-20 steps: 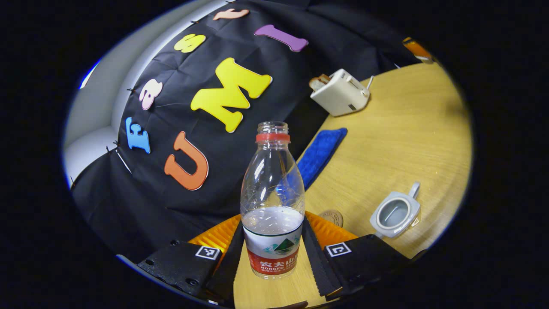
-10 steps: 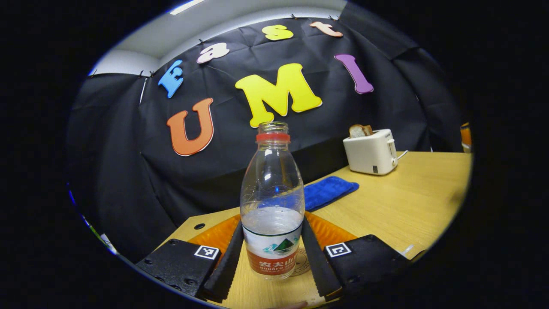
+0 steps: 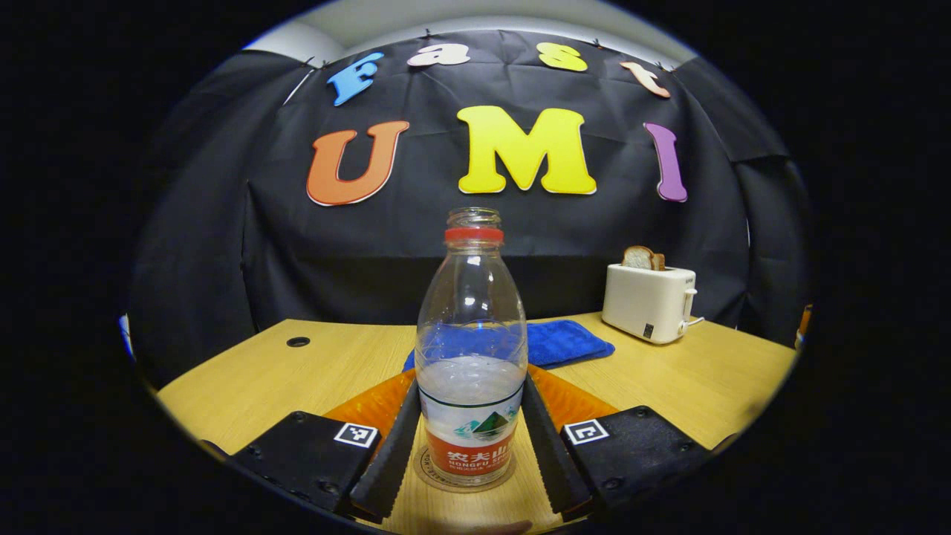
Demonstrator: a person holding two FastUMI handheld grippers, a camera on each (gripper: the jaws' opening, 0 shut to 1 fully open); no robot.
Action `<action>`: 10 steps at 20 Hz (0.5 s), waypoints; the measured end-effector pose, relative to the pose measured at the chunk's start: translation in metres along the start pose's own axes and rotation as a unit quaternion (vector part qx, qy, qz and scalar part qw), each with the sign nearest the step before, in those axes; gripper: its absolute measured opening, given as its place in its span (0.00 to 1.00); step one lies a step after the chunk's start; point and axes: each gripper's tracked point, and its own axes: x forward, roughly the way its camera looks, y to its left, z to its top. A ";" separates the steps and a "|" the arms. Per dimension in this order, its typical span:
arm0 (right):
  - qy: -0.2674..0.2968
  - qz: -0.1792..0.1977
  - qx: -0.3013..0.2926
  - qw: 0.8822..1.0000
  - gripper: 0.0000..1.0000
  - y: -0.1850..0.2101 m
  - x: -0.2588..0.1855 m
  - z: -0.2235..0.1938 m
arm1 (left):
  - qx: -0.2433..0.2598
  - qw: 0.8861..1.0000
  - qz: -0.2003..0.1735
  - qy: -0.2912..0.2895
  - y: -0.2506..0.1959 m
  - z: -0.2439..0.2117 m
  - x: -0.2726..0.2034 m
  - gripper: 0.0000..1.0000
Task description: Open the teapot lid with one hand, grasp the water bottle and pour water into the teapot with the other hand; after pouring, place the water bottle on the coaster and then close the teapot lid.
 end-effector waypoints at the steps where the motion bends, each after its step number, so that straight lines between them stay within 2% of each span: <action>1: 0.002 -0.002 -0.002 1.000 0.01 -0.001 0.001 -0.002 | -0.010 1.000 0.003 0.004 0.003 -0.003 0.001 0.76; 4: 0.009 -0.006 -0.004 1.000 0.01 -0.002 0.001 -0.008 | -0.011 1.000 0.003 0.008 0.005 -0.008 0.004 0.76; 5: 0.010 -0.007 -0.005 1.000 0.01 -0.001 0.001 -0.008 | -0.008 1.000 0.005 0.004 0.006 -0.007 0.006 0.82; 6: 0.011 -0.006 -0.009 1.000 0.01 0.000 0.001 -0.009 | -0.009 1.000 0.005 0.006 0.006 -0.007 0.009 0.77; 10: 0.020 -0.004 -0.020 1.000 0.01 0.008 0.001 -0.015 | 0.005 1.000 0.003 0.010 0.003 -0.014 0.004 0.78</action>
